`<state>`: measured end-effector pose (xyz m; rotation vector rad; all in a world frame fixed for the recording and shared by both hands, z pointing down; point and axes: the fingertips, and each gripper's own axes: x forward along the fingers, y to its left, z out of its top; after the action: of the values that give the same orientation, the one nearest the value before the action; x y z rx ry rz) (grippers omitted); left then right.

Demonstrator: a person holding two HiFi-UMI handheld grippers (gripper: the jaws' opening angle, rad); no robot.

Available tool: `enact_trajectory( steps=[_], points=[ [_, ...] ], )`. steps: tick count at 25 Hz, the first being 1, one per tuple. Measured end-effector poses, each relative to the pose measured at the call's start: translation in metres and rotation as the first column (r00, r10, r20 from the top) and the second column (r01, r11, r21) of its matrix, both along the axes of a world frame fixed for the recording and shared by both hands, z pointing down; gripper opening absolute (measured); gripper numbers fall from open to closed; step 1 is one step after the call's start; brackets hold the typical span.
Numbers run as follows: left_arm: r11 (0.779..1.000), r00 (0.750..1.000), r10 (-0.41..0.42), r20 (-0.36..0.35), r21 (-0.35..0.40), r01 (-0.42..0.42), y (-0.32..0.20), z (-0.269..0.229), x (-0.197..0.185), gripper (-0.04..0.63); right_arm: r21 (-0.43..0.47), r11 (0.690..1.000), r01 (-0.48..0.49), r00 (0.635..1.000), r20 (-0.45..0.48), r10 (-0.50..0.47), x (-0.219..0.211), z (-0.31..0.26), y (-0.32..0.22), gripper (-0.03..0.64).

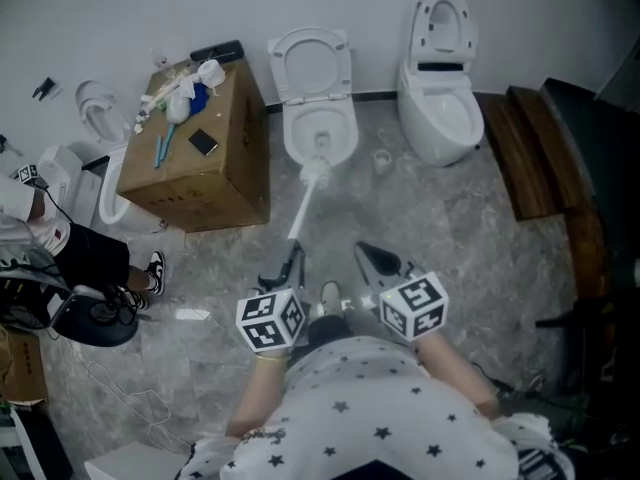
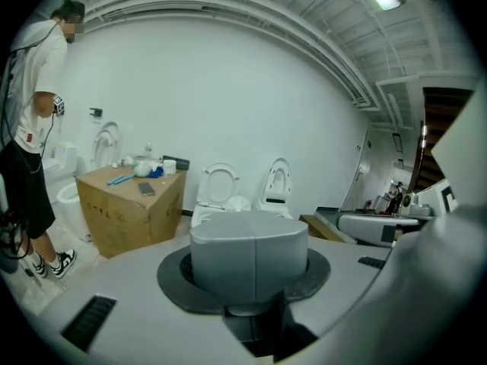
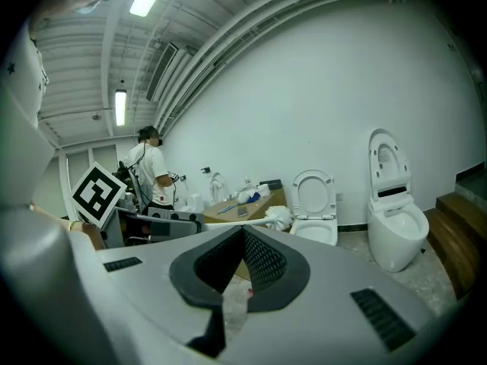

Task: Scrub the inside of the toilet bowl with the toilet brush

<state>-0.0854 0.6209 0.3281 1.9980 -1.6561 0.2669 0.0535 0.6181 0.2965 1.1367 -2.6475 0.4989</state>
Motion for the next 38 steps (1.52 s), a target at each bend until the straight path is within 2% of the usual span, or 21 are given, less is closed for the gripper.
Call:
enact_trajectory(
  steps=[6, 13, 22, 32, 38],
  points=[
    [0.999, 0.999, 0.037, 0.0, -0.011, -0.037, -0.069, 0.003, -0.029, 0.147, 0.036, 0.998, -0.044, 0.999, -0.011, 0.044, -0.029, -0.009, -0.078, 0.006],
    [0.997, 0.998, 0.07, -0.006, -0.03, -0.07, -0.136, 0.01, -0.053, 0.147, 0.033, 0.995, -0.093, 0.995, -0.028, 0.094, -0.048, -0.008, -0.146, 0.006],
    [0.996, 0.996, 0.083, -0.026, -0.042, -0.084, -0.195, 0.019, -0.076, 0.147, 0.028, 0.989, -0.143, 0.989, -0.041, 0.144, -0.062, 0.002, -0.193, 0.006],
    [0.995, 0.997, 0.076, -0.029, -0.056, -0.078, -0.242, 0.025, -0.084, 0.147, -0.004, 0.991, -0.136, 0.989, -0.051, 0.136, -0.06, 0.014, -0.23, 0.006],
    [0.997, 0.998, 0.055, -0.03, -0.057, -0.056, -0.273, 0.031, -0.082, 0.147, -0.013, 0.995, -0.1, 0.994, -0.036, 0.1, -0.061, 0.022, -0.272, 0.006]
  ],
)
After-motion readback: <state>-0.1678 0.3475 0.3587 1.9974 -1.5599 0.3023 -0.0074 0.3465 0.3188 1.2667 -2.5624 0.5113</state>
